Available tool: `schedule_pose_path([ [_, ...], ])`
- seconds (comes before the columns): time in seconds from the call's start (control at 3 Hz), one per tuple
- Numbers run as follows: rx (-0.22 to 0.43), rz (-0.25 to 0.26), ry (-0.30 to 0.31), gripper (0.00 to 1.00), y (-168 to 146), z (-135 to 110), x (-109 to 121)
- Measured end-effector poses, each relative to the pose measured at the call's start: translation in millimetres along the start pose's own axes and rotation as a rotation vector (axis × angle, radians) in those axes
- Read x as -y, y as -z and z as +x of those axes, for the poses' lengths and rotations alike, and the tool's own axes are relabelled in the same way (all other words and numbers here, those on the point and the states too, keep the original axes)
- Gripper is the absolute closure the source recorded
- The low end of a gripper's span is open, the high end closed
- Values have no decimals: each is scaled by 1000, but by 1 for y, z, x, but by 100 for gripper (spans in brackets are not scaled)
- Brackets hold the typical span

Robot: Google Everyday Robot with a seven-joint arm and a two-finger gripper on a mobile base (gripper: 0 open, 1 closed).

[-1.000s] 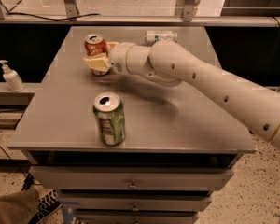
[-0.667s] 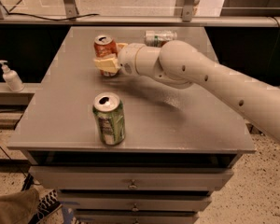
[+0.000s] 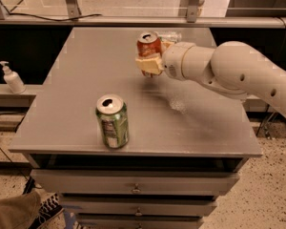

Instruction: Move coke can near 7up can

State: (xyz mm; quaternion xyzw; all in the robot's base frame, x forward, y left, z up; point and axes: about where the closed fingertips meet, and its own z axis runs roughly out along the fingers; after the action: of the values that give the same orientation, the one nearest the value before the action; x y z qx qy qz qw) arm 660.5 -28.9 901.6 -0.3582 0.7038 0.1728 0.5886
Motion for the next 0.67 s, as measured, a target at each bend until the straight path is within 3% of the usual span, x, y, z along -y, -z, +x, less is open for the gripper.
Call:
schedule_pose_path([
  [0.67,-5,22,23,100,-1,1,10],
])
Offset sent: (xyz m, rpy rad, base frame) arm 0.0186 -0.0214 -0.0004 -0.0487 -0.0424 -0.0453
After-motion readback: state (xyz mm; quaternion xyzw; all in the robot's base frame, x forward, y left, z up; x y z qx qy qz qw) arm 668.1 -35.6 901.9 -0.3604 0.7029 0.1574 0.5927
